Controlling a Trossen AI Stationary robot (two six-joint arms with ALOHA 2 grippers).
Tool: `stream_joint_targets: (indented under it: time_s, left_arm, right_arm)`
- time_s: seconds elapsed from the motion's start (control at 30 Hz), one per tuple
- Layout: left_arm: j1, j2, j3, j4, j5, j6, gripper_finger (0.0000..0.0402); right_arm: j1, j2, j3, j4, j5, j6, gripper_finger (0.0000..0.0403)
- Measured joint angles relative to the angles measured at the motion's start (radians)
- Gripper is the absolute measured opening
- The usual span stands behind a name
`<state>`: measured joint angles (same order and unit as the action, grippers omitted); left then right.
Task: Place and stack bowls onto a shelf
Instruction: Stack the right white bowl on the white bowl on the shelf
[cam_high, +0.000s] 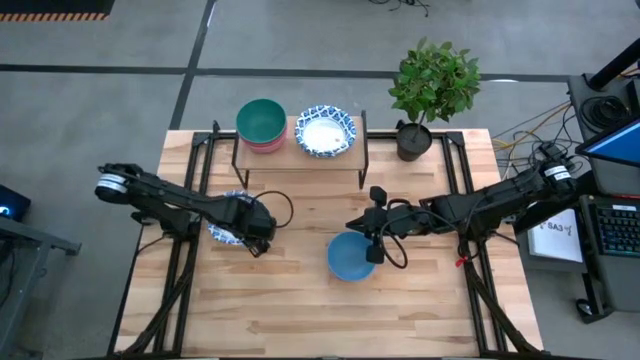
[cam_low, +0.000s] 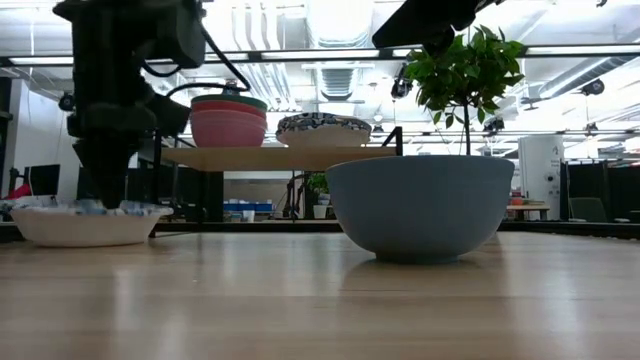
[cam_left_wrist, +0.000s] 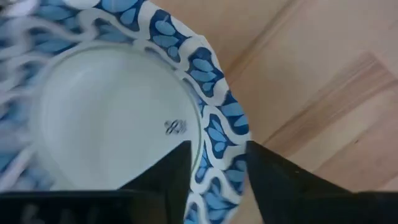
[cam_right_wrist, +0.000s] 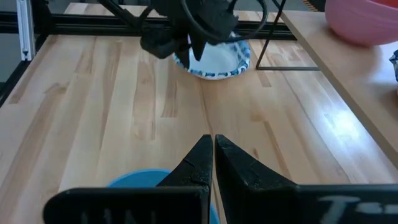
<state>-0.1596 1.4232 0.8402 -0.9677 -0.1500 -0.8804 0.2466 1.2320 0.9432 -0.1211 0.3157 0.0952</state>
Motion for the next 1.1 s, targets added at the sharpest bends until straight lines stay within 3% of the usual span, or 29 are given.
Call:
stream_joint_targets:
  time_s: [0.13, 0.3, 0.77, 1.1]
  left_arm:
    - [-0.004, 0.040, 0.000, 0.042, 0.001, 0.024, 0.0171]
    - [-0.004, 0.072, 0.000, 0.052, 0.001, 0.032, 0.0186]
    - [-0.041, -0.018, 0.066, 0.050, -0.002, 0.063, 0.0184]
    - [-0.050, 0.128, -0.016, 0.146, -0.022, 0.036, 0.0142]
  right_arm:
    - [0.000, 0.000, 0.000, 0.000, 0.000, 0.000, 0.0009]
    - [0.000, 0.000, 0.000, 0.000, 0.000, 0.001, 0.0009]
    - [0.000, 0.000, 0.000, 0.000, 0.001, 0.010, 0.0009]
    - [0.000, 0.000, 0.001, 0.000, 0.001, 0.011, 0.0009]
